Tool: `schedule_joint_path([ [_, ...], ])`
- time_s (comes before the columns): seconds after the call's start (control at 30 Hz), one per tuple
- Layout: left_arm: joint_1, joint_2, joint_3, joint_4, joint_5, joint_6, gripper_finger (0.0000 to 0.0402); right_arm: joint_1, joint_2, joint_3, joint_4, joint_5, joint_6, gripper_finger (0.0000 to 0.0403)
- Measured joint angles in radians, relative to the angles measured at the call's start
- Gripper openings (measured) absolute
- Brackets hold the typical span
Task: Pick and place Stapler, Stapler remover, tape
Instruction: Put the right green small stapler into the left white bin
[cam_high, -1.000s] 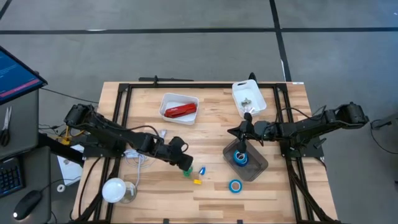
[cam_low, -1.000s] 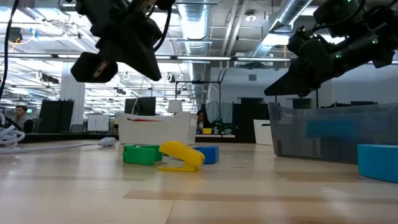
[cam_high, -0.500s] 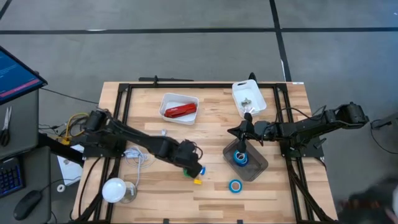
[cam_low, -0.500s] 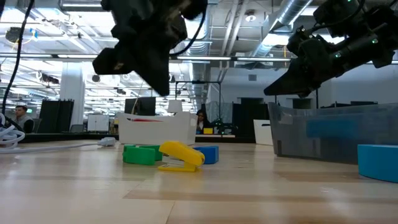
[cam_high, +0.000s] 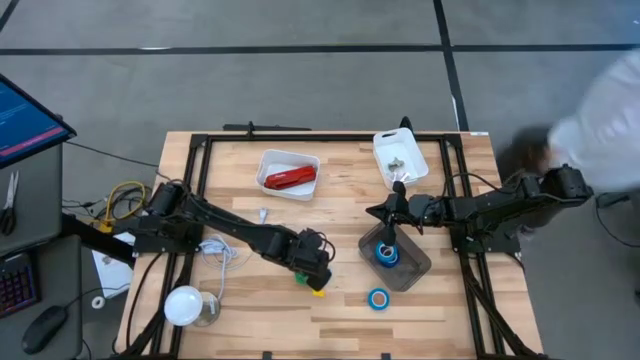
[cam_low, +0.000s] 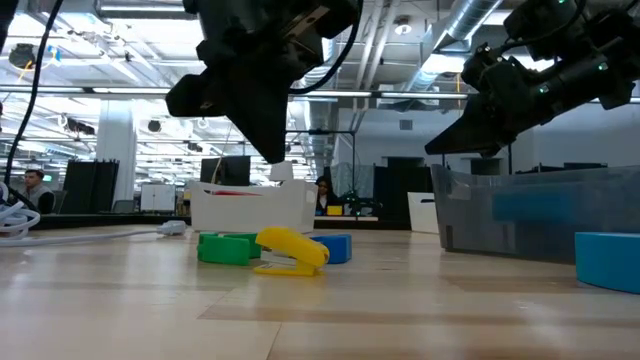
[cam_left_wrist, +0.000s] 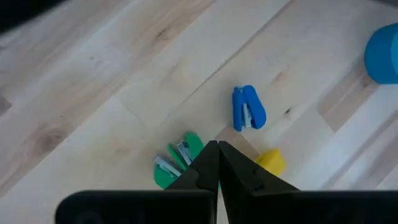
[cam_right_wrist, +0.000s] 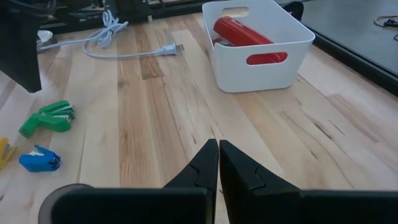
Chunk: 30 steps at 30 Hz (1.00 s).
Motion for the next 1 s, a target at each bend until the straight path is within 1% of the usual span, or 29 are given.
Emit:
schedule_joint_path([
  [0.1, 0.0, 0.0, 0.0, 0.005, 0.022, 0.037, 0.0002, 0.0, 0.0, 0.0, -0.001, 0.0, 0.0, 0.0008],
  [0.2, 0.0, -0.001, -0.016, 0.032, 0.027, 0.086, 0.0011, 0.0, 0.0, 0.0, -0.009, 0.0, 0.0, 0.0008],
  [0.3, 0.0, -0.001, -0.046, 0.071, 0.052, 0.097, 0.0032, 0.0, 0.0, 0.0, -0.028, 0.0, 0.0, 0.0008],
  [0.4, 0.0, -0.001, -0.083, 0.146, 0.079, 0.098, 0.0059, 0.0, 0.0, 0.0, -0.041, 0.0, -0.001, 0.0008],
  [0.47, 0.0, -0.001, -0.101, 0.173, 0.081, 0.099, 0.0078, 0.0, 0.0, 0.0, -0.042, 0.0, -0.003, 0.0008],
  [0.7, 0.013, -0.001, -0.153, 0.181, 0.082, 0.1, 0.0129, 0.001, 0.0, 0.0, -0.044, -0.001, -0.007, 0.0008],
  [0.87, 0.036, -0.001, -0.188, 0.207, 0.082, 0.099, 0.0152, 0.001, 0.0, 0.0, -0.044, -0.001, -0.008, 0.0008],
  [1.0, 0.05, -0.001, -0.213, 0.272, 0.082, 0.105, 0.0156, 0.0, 0.0, 0.0, -0.044, 0.0, -0.008, 0.0008],
])
